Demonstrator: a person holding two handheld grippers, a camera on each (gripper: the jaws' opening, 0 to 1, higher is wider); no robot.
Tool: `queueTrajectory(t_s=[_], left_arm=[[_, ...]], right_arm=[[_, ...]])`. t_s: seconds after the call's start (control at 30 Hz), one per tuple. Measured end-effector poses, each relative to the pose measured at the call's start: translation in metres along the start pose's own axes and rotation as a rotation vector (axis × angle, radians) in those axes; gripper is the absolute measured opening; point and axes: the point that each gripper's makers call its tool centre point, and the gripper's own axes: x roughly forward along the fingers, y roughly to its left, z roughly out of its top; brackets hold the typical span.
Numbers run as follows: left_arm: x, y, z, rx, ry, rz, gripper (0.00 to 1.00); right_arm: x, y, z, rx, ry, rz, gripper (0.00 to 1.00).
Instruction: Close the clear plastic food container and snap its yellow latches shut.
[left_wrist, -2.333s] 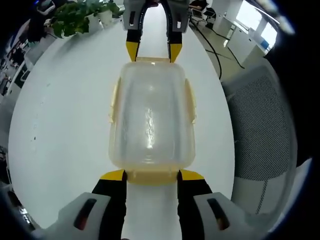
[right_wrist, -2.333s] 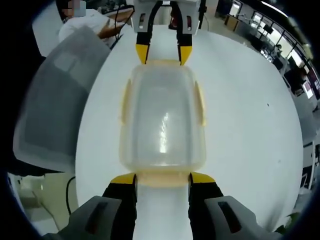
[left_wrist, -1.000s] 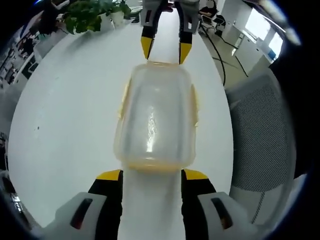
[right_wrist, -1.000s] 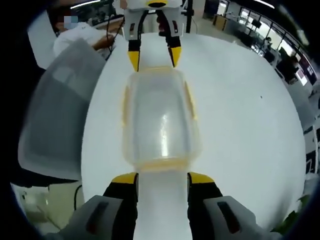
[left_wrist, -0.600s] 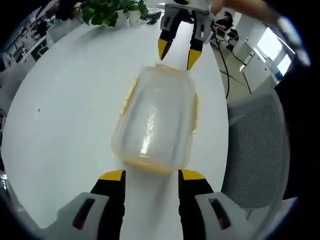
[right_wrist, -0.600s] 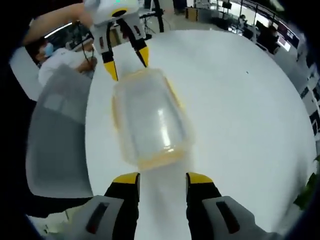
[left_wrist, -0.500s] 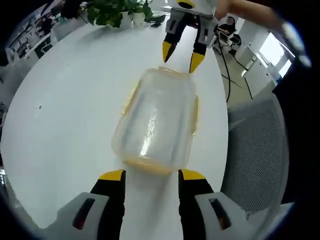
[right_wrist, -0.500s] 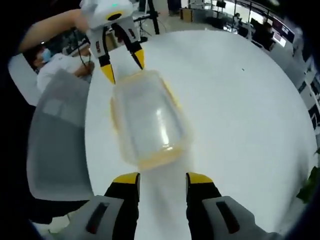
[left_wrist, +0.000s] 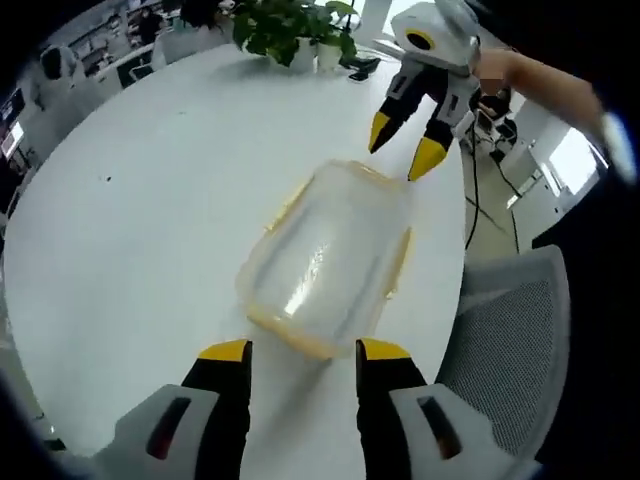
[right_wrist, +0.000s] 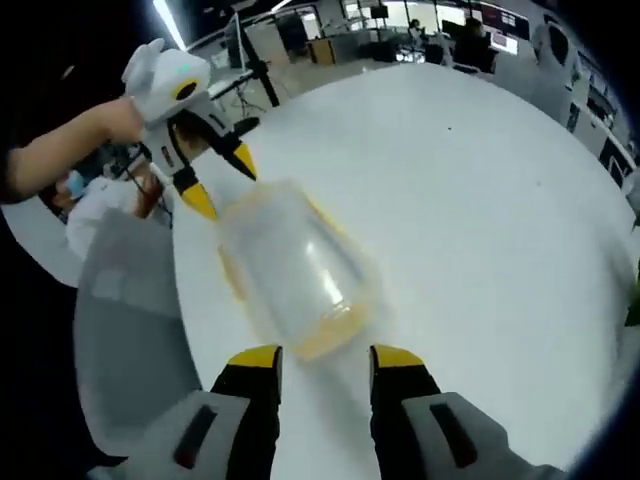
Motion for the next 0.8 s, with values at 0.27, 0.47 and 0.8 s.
queueTrajectory(t_s=[0.27,0.47,0.8], left_arm=[[-0.002,0.006,-0.006,-0.176,-0.012,0.036,0.41],[-0.008,0.013,-0.004,-0.32,-0.048,0.042,0.38],[-0.004,0.014,0.0,-0.575,-0.154,0.058,0.4]], right_arm=[[0.001,0.002,0.002,0.031,-0.009,-0.003,0.33],[0.0,0.003,0.003,0.079,-0.014,-0.008,0.3],[-0.002,0.001,0.005,0.186,-0.061,-0.051,0.32]])
